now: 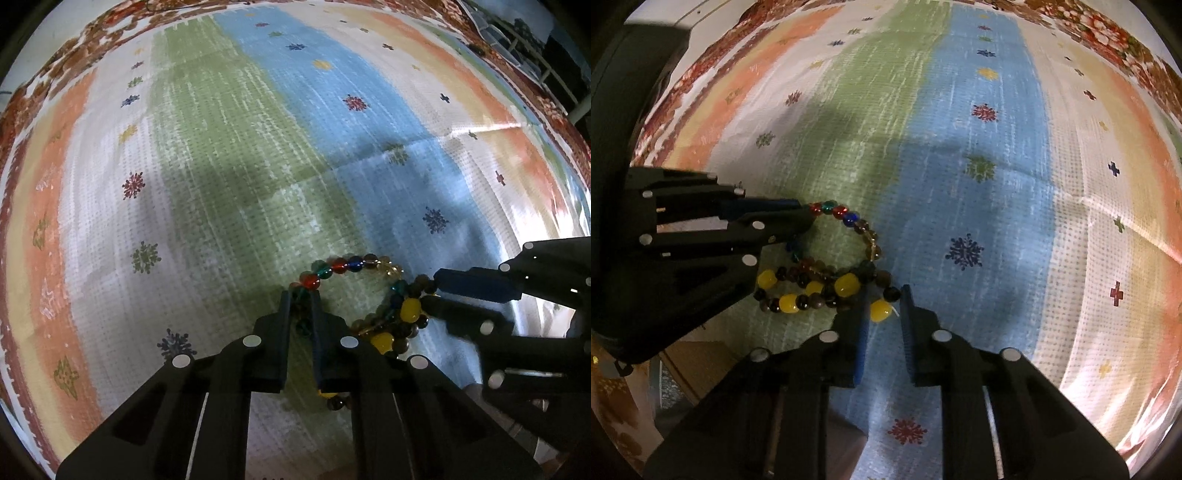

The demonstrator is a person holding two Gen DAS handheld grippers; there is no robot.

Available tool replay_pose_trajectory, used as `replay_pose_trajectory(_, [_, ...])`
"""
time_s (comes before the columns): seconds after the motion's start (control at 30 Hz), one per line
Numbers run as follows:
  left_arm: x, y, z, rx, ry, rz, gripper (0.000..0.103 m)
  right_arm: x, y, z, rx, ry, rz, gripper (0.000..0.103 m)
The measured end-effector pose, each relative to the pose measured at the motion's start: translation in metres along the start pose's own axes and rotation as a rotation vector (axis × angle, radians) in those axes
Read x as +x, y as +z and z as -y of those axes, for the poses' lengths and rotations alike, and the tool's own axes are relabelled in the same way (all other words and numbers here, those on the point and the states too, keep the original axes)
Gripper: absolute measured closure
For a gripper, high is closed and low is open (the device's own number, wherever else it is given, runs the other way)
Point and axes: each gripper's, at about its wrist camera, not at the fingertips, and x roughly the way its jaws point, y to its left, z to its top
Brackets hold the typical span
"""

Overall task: Organize jewelry
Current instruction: 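Grasp the multicolour bead bracelet with the left tool while the right tool grasps the yellow-black bracelet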

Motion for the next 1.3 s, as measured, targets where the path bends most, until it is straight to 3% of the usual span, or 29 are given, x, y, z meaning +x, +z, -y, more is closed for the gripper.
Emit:
replay_pose_trajectory(0.47, [-0.021,-0.001,-0.012,-0.019,-0.008,0.036,0.094,-0.007,0.000,0.007,0.012,0.005,0.002,0.101])
replay_pose_trajectory(0.5, [-0.019,-0.001,-0.010,-0.020,-0.008,0.034,0.094,-0.005,0.001,0.007,0.016,0.008,0.002,0.100])
replay_pose_trajectory(0.63, [-0.015,-0.002,-0.010,-0.016,-0.001,0.023,0.094,-0.003,0.003,0.012,0.026,-0.012,0.010,0.079])
replay_pose_trajectory(0.9, [-0.011,-0.002,-0.009,-0.016,0.000,0.012,0.094,0.008,0.008,0.007,-0.021,-0.029,0.012,0.075])
replay_pose_trajectory(1.03, [-0.007,-0.003,-0.008,-0.012,0.004,0.004,0.094,0.013,0.009,0.003,-0.042,-0.053,0.010,0.076])
replay_pose_trajectory(1.13, [-0.006,-0.001,-0.009,-0.013,0.004,0.004,0.094,0.013,0.008,0.000,-0.059,-0.065,0.006,0.089])
replay_pose_trajectory(1.3, [-0.011,-0.001,-0.009,-0.016,-0.004,0.018,0.094,0.009,0.007,0.001,-0.060,-0.068,0.011,0.090])
